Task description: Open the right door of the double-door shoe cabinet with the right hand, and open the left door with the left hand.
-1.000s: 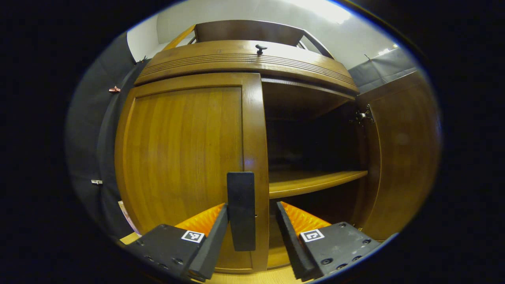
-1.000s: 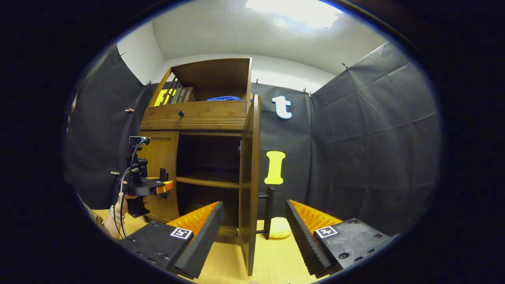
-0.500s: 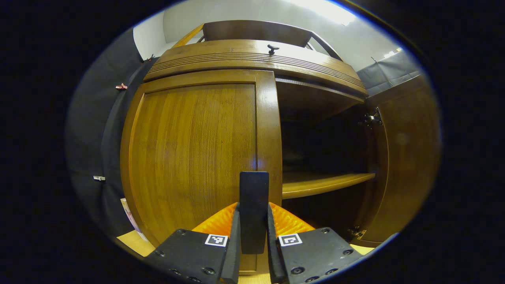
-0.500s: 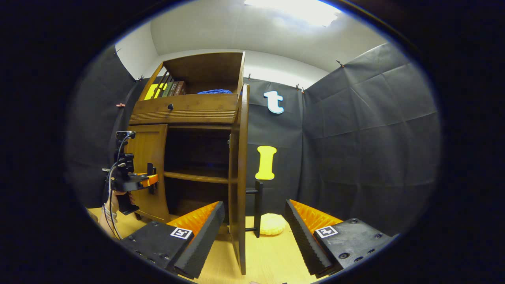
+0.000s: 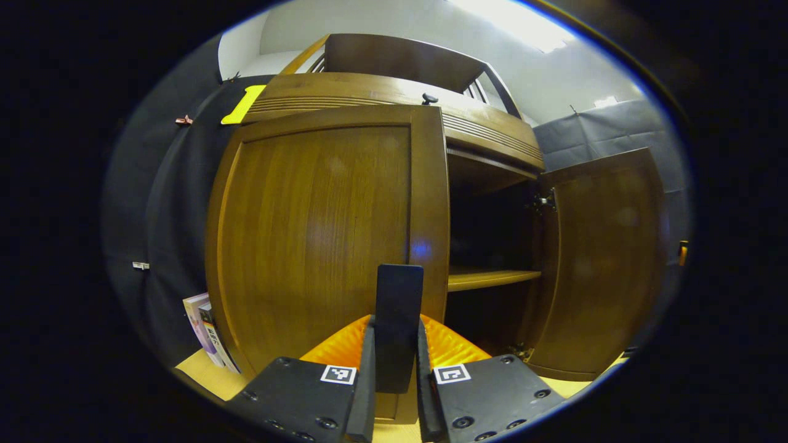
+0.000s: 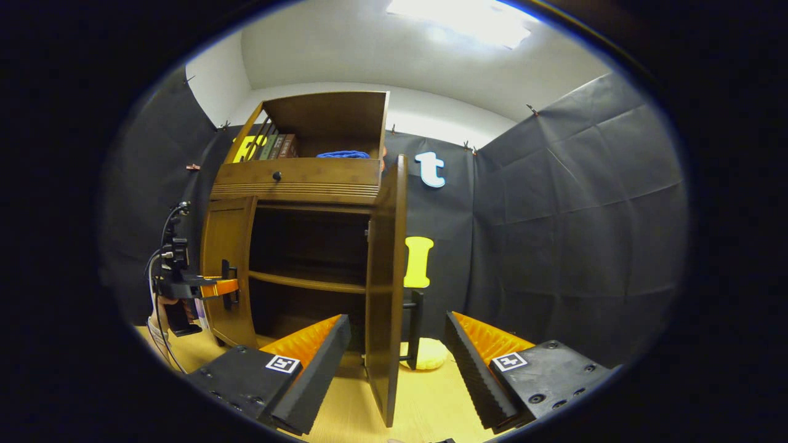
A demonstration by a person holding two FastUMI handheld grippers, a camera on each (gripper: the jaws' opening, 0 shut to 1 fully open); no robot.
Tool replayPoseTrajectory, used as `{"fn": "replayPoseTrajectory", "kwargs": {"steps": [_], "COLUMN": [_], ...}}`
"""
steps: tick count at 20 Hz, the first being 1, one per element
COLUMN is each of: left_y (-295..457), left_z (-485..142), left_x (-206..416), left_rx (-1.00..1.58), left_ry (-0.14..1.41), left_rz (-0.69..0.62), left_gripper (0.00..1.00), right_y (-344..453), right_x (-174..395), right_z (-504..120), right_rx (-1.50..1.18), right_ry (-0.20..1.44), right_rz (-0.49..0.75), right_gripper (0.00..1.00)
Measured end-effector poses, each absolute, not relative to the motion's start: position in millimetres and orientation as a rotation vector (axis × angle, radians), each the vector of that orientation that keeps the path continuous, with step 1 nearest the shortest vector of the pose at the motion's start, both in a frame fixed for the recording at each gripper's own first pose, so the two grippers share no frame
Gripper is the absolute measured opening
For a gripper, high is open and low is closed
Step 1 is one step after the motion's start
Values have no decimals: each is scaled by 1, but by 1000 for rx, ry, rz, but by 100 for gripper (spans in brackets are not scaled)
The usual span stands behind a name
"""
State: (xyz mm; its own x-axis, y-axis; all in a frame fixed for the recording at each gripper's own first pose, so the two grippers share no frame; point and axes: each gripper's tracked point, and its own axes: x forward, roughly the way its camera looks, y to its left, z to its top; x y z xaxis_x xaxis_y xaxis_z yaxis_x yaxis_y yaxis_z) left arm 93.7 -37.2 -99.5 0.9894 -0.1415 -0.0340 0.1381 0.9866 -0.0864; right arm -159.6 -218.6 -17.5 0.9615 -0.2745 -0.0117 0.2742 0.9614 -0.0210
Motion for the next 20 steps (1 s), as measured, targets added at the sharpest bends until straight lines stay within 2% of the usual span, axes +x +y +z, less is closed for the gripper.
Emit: {"fn": "replayPoseTrajectory", "kwargs": {"steps": [9,20], "left_y": [-14,31], "left_z": [-97,-95], "left_x": [41,-14], "left_rx": [-119,-116], "left_ry": [68,68], "left_rz": [-171,-117], "left_gripper": [31,32], "right_y": [-163,-104], "right_x": [-133,-112], "right_z": [-14,-19], "right_rx": [-51,-15], "right_ry": [-2,-10], "right_rz": [-125,16], "right_gripper": [98,98]}}
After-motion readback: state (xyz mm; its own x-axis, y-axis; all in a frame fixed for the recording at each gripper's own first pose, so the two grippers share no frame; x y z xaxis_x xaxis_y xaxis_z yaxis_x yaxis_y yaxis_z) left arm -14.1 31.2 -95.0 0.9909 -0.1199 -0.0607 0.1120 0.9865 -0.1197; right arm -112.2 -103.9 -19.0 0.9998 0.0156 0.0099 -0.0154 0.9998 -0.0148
